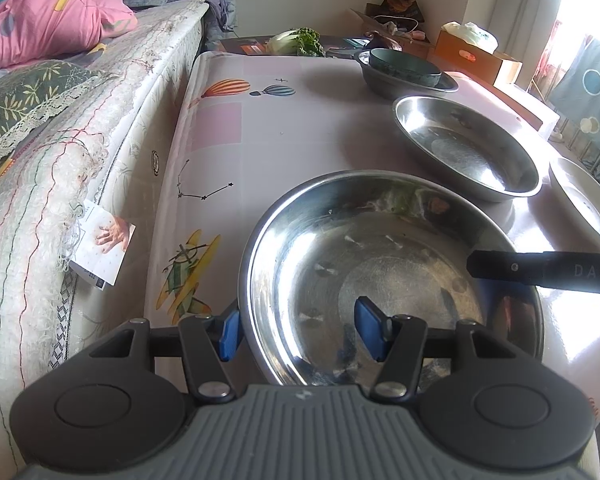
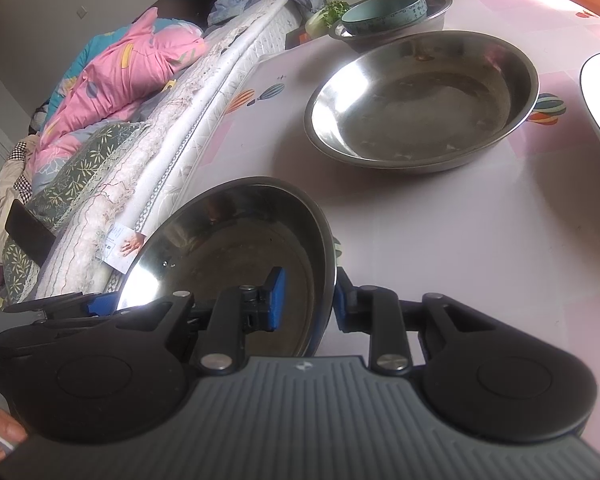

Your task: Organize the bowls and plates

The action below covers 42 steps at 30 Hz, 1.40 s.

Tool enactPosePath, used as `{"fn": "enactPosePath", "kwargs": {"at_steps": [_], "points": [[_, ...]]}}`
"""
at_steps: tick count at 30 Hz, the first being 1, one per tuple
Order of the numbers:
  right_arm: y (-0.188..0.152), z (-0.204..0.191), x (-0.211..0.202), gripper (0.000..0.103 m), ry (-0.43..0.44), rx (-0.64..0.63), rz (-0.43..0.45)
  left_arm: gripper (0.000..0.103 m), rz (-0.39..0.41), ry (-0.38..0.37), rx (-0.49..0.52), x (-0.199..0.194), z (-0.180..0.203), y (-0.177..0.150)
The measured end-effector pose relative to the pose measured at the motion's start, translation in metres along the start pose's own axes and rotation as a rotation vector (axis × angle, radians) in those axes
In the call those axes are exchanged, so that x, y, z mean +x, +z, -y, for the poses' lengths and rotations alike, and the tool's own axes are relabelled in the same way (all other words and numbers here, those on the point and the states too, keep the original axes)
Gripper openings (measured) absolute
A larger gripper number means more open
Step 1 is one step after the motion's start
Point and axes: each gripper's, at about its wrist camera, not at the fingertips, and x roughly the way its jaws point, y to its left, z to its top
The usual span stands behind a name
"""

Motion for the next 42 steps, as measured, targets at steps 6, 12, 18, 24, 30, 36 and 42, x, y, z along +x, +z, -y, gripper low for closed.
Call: {"fn": "enactPosePath", "kwargs": {"at_steps": [6, 12, 18, 24, 30, 36, 42], "points": [[0.0000, 0.0000, -0.0001, 0.026, 0.000, 0.000, 0.000, 0.058, 0.000, 0.000, 0.000, 0.0000, 0.0000, 0.0000], [-0.0001, 0.0000, -0.0001, 0.026, 0.000, 0.001, 0.000, 0.058, 0.000, 0.000, 0.000, -0.0001, 0.0002, 0.0001], [-0.0002, 0.0000, -0.0002, 0.026, 0.001, 0.001, 0.001, 0.058, 0.001, 0.003, 0.005, 0.0001, 0.0002, -0.0002], [-0.0026, -0.0036, -0.0010, 0.026, 0.004, -0.011, 0.009, 0.054, -0.005, 0.026, 0.020, 0.0037, -0.0017, -0.0015], [-0.0035, -0.0058, -0.0019, 0.023, -0.020, -0.035, 0.028, 0.048, -0.006, 0.055, 0.033, 0.0066, -0.0014, -0.0008], [-0.0032, -0.0035, -0.0009, 0.013, -0.047, -0.050, 0.046, 0.037, -0.001, 0.090, 0.033, 0.0073, -0.0016, 0.0006], [-0.0035, -0.0024, -0.0025, 0.008, -0.074, -0.070, 0.058, 0.025, -0.007, 0.096, 0.022, 0.0034, -0.0037, 0.0006]]}}
